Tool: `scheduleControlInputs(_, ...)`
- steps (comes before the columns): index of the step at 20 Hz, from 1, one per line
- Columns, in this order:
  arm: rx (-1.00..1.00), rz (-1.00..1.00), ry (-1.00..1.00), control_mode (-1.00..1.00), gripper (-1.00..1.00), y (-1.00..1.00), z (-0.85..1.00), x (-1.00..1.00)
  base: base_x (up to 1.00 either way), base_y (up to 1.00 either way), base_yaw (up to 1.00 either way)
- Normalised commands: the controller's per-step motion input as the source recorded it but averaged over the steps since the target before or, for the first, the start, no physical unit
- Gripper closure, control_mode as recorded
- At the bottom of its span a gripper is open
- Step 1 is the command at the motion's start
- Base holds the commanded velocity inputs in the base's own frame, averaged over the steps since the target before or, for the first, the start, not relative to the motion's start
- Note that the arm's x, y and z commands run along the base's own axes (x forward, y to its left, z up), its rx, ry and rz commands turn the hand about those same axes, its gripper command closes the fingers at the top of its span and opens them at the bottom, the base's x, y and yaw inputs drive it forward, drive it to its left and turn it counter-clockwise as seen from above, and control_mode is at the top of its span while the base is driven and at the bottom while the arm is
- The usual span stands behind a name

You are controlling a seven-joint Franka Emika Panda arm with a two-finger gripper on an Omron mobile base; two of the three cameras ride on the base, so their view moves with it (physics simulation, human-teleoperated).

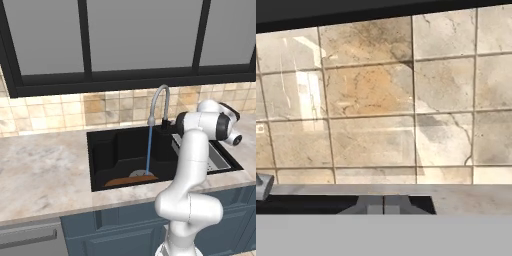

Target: Turn on the sink faucet with hot water and rinse the cutting board for ten seconds, then turn off the faucet. Push the cutting board to reach the water if necessary.

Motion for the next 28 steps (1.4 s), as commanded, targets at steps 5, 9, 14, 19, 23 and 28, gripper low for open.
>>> scheduleControlInputs(5,0.00,0.26,0.18,-1.00,1.00,0.02,0.00,0.08,0.00,0.00,0.00)
scheduleControlInputs(9,0.00,0.39,0.18,-1.00,1.00,0.00,0.00,0.25,0.00,0.00,0.00)
scheduleControlInputs(14,0.00,0.39,0.10,-1.00,1.00,0.03,0.00,0.20,0.00,0.00,0.00)
scheduleControlInputs(19,0.00,0.16,0.06,-1.00,1.00,0.25,0.08,0.03,0.00,0.00,0.00)
scheduleControlInputs(23,0.00,0.04,0.02,-1.00,1.00,0.34,0.07,0.00,0.00,0.00,0.00)
scheduleControlInputs(28,0.00,0.00,0.00,-1.00,1.00,0.38,0.07,0.00,0.00,0.00,0.00)
